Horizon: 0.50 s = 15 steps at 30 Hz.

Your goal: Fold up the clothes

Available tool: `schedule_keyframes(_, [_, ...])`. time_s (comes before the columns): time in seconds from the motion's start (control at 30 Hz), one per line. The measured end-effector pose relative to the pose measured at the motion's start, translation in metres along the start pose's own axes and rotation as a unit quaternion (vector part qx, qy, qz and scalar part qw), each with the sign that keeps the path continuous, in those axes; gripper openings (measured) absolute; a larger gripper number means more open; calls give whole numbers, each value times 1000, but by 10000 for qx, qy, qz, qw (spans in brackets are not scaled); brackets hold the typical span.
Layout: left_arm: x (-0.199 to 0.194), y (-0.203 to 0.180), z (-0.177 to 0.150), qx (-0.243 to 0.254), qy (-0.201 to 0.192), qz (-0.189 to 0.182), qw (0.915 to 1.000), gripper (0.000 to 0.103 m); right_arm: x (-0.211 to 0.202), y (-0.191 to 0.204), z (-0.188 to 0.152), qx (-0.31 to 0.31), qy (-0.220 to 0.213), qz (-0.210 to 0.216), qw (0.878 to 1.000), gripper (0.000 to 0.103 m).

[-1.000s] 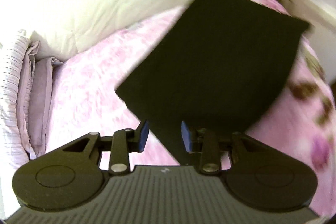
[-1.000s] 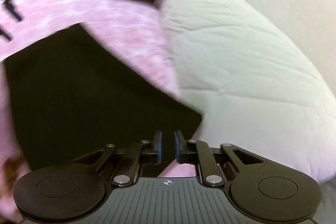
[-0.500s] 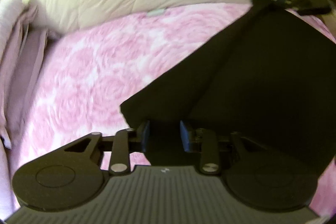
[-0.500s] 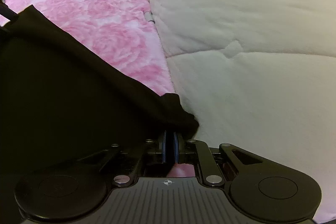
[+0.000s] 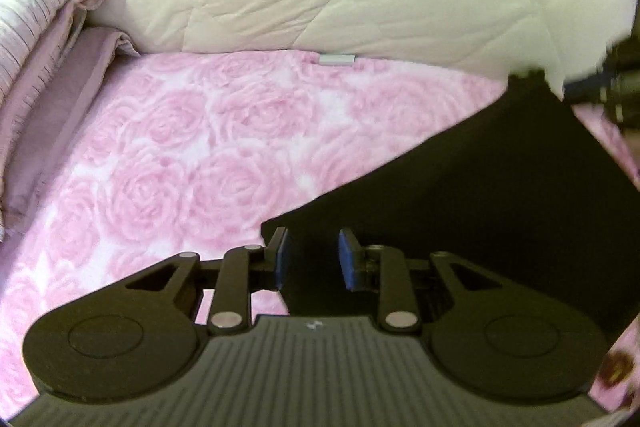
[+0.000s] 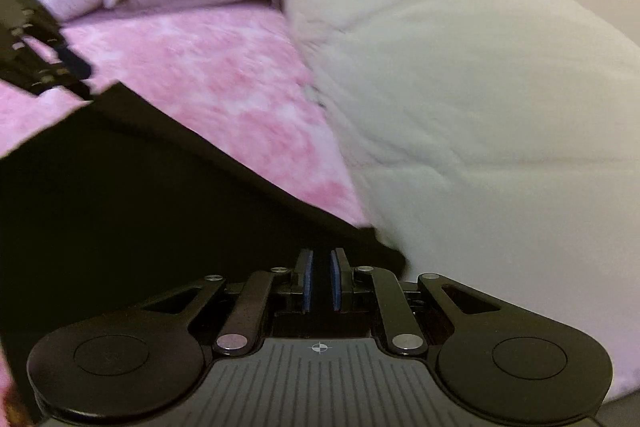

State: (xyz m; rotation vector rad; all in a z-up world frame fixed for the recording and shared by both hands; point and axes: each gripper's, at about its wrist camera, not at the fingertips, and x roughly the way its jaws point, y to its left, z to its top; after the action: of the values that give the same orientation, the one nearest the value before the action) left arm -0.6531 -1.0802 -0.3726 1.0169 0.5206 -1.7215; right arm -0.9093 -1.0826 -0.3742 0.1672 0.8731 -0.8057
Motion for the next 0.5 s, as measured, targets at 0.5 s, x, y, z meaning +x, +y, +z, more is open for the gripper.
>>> schedule_keyframes(0.5, [43,12,6,223,97,275,9993,23,-22,111,-69,-985,172,1140,9884,10])
